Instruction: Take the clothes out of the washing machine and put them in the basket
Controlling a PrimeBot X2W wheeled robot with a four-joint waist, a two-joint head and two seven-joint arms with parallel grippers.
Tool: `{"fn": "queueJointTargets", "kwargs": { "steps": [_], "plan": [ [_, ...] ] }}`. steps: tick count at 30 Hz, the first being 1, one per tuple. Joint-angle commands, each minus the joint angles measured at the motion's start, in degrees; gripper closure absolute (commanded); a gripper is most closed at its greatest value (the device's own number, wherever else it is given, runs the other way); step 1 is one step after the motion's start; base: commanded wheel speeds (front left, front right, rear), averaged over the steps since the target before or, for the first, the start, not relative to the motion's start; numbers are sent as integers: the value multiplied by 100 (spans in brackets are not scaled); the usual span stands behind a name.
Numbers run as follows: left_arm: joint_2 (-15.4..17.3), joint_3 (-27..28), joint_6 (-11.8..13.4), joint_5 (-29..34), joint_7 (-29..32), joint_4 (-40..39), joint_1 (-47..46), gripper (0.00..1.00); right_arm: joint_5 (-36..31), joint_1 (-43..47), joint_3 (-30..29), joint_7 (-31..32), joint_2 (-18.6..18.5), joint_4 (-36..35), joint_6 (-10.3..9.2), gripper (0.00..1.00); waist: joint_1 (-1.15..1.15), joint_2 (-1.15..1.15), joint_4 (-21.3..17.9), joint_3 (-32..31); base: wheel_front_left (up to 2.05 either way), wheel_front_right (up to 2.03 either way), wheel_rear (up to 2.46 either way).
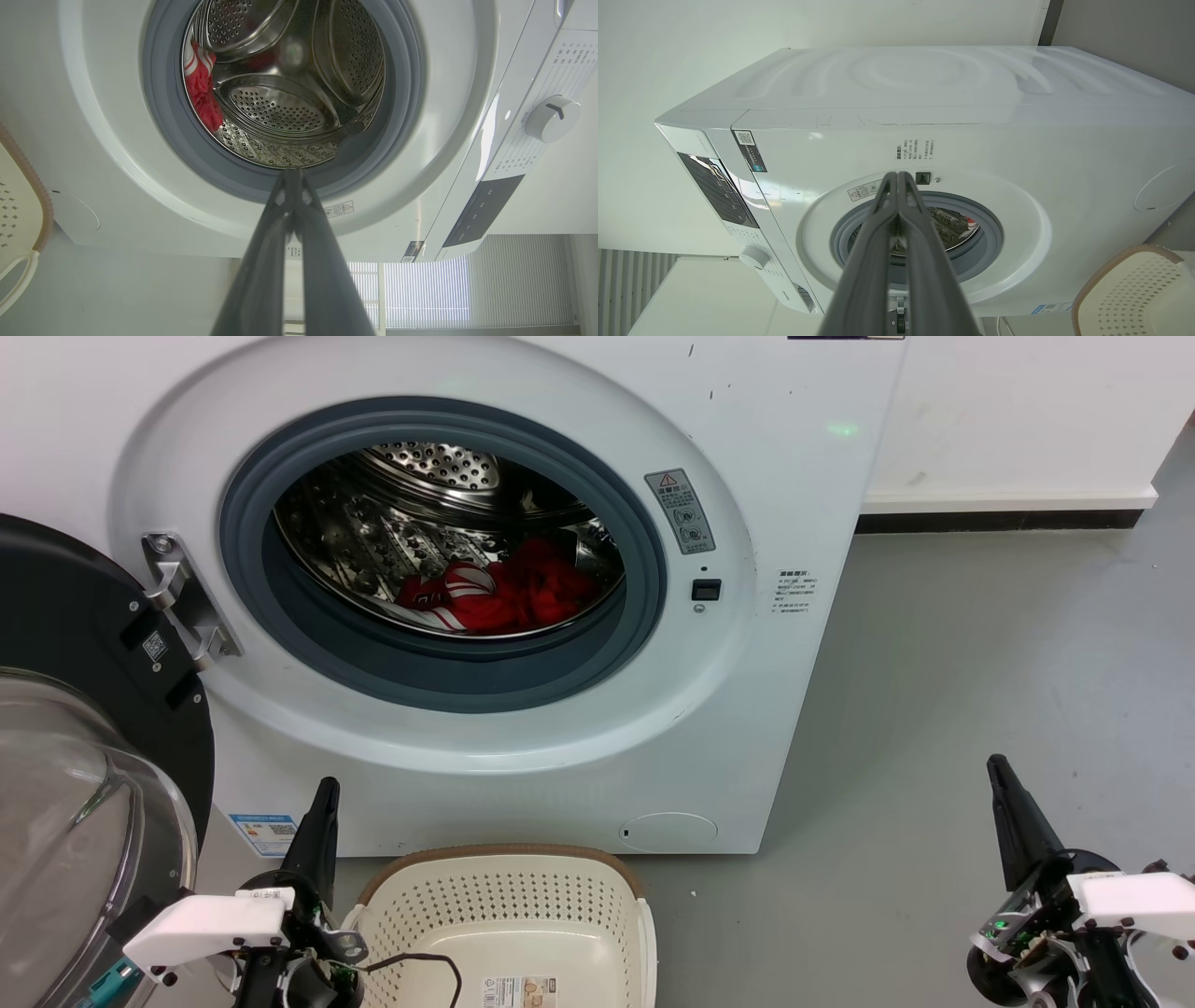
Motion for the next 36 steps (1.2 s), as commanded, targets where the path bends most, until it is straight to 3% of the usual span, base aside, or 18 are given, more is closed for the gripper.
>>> {"fn": "queueJointTargets", "kwargs": {
  "steps": [1, 19, 20, 36],
  "plan": [
    [-8, 5, -15, 3, 3, -6, -32, 100, -27, -73, 2, -1, 21, 5, -2, 100, 0, 0, 0, 0, 0, 0, 0],
    [-8, 5, -15, 3, 3, -6, -32, 100, -27, -73, 3, -1, 21, 5, -2, 100, 0, 0, 0, 0, 0, 0, 0],
    [0, 0, 0, 0, 0, 0, 0, 0, 0, 0, -1, 0, 0, 0, 0, 0, 0, 0, 0, 0, 0, 0, 0],
    [-3, -313, 1, 279, -398, -105, -38, 0, -589, 138, 163, -396, 4, -173, -1, 0, 0, 0, -8, 11, 0, 0, 0]
  ]
}}
